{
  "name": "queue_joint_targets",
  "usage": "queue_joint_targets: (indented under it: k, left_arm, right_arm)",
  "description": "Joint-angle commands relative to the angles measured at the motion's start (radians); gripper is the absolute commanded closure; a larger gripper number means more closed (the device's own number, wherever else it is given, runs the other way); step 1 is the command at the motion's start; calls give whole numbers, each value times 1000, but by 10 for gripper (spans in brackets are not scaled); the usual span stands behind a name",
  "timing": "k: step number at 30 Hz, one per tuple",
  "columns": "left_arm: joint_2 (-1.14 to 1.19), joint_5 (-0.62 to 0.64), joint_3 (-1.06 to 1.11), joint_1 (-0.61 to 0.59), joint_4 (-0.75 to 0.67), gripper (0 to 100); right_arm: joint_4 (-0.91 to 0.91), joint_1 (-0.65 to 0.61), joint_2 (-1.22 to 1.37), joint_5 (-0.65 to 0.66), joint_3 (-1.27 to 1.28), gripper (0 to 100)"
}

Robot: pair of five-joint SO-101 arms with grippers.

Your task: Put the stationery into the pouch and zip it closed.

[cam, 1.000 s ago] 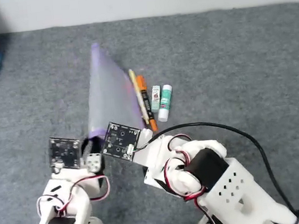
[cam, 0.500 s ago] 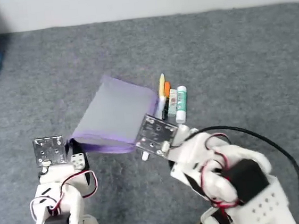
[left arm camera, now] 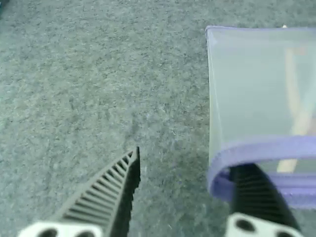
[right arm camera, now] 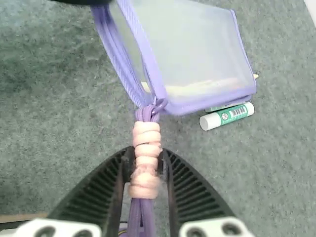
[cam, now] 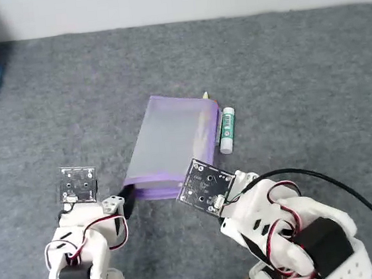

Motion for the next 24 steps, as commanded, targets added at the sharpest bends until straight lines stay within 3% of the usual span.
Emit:
queue_joint_targets:
  k: [1, 5, 11, 19, 24]
  left_arm:
    - [-12, 25, -5, 9, -41, 686]
    - [-12, 25, 39, 23, -141, 726]
    - [-11, -12, 142, 140, -244, 788]
    - [-9, -86, 143, 48, -256, 848]
    - [-9, -100, 137, 40, -255, 982]
  right_arm:
    - [18, -12, -8, -9, -8, 989]
    - [41, -12, -10, -9, -12, 989]
    - [41, -13, -10, -15, -15, 989]
    - [44, -13, -119, -14, -15, 989]
    - [38, -7, -131, -18, -15, 989]
